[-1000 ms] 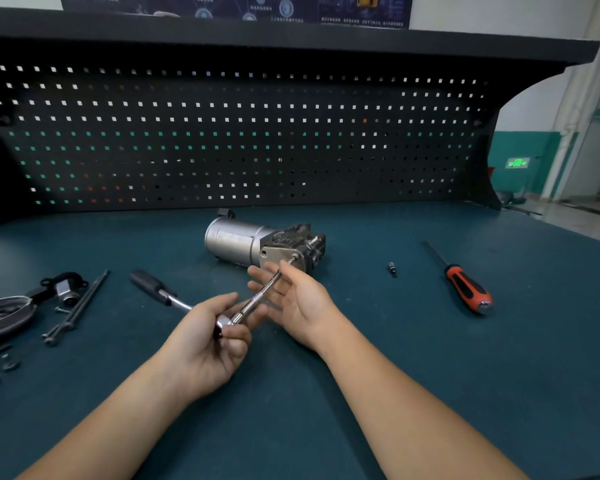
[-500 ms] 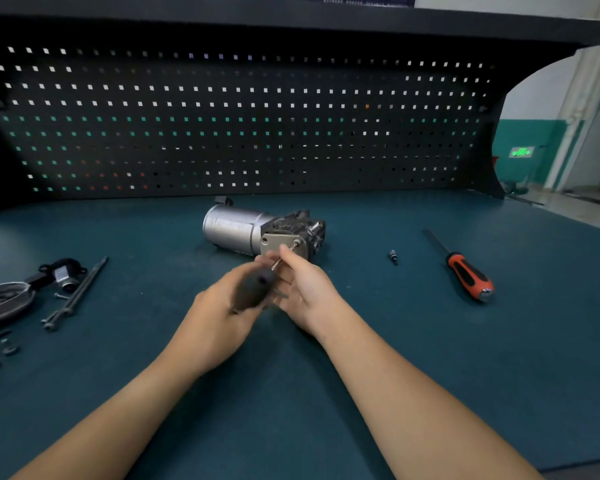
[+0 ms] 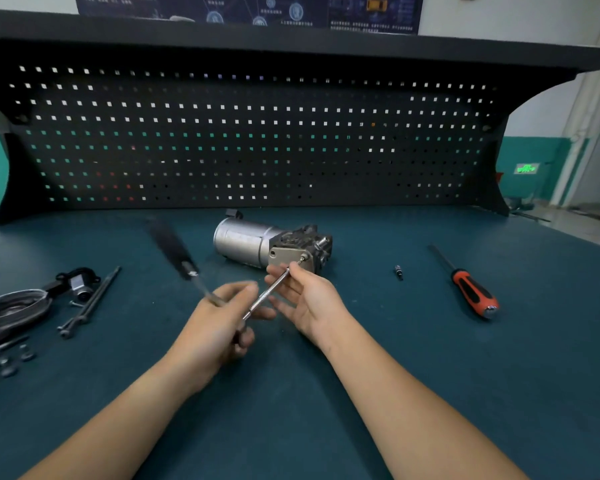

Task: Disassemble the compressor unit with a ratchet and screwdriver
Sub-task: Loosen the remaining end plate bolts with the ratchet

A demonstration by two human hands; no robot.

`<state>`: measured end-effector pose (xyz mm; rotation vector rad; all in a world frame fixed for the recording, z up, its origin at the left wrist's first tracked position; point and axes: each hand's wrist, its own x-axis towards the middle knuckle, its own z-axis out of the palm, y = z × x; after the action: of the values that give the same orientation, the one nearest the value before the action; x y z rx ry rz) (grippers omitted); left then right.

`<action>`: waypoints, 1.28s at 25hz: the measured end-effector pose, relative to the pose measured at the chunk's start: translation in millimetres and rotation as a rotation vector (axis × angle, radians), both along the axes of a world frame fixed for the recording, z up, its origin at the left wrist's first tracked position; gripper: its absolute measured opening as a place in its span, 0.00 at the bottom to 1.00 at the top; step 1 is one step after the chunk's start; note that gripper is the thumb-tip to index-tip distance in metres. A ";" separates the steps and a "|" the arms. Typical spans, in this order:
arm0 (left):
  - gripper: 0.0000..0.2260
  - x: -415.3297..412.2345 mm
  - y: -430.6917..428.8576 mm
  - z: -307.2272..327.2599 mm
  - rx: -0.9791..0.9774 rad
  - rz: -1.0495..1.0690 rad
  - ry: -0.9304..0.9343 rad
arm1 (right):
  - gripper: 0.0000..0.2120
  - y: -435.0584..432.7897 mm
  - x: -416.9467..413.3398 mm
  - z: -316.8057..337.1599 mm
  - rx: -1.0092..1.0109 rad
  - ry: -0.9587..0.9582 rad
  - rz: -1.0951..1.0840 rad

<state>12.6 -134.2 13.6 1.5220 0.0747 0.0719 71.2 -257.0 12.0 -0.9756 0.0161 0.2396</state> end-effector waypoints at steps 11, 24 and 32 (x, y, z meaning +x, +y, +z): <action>0.08 0.4 -11.2 0.3 -0.158 -0.090 0.141 | 0.08 1.4 -2.2 0.6 0.089 0.042 -0.013; 0.14 -0.4 -12.1 -16.6 0.964 -0.029 -0.389 | 0.07 -3.9 -1.5 0.6 -0.024 0.031 -0.097; 0.10 -2.0 -15.8 1.0 -0.160 -0.130 0.109 | 0.09 -4.7 0.9 4.2 0.069 0.073 -0.022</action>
<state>10.7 -150.0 14.6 1.3665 0.0668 -0.1192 72.1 -261.7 16.2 -0.8977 0.0844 0.2536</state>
